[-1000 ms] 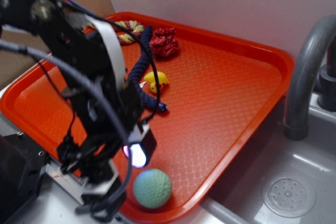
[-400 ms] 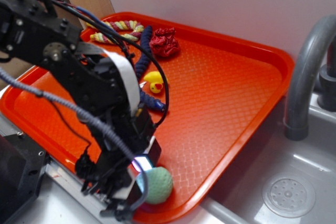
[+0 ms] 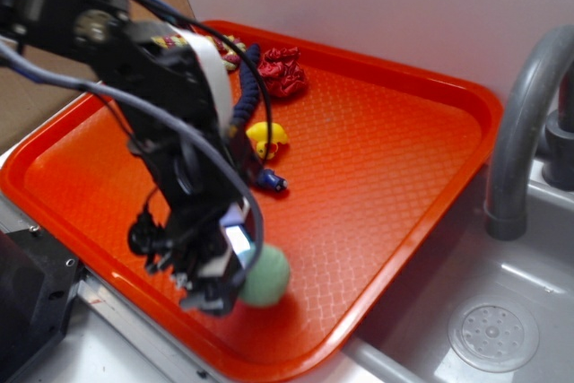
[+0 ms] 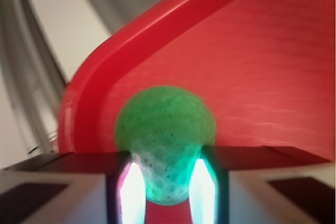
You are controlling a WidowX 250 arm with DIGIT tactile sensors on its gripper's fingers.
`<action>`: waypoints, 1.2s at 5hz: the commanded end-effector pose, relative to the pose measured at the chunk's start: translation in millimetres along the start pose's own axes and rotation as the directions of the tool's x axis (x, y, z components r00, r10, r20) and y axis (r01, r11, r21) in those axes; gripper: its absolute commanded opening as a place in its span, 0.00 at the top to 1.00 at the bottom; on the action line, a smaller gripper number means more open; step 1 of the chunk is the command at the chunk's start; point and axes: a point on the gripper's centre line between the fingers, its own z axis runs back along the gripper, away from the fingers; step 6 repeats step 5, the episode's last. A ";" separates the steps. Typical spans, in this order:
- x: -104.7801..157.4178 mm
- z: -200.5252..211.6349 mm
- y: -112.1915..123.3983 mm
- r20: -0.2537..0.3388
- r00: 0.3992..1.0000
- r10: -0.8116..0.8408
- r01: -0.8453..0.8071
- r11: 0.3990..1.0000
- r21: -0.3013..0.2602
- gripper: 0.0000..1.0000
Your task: Grab the green ball.
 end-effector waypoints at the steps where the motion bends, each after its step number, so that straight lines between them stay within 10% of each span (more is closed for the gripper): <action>1: -19.8 112.0 43.4 0.070 0.943 0.325 -0.332 0.933 0.138 1.00; 3: -84.6 231.6 74.7 0.112 0.664 0.739 -0.747 0.652 0.128 1.00; 4: -102.5 281.2 75.2 0.267 0.554 0.788 -0.832 0.524 0.179 1.00; 6: -98.7 264.9 74.0 0.249 0.585 0.772 -0.809 0.534 0.245 1.00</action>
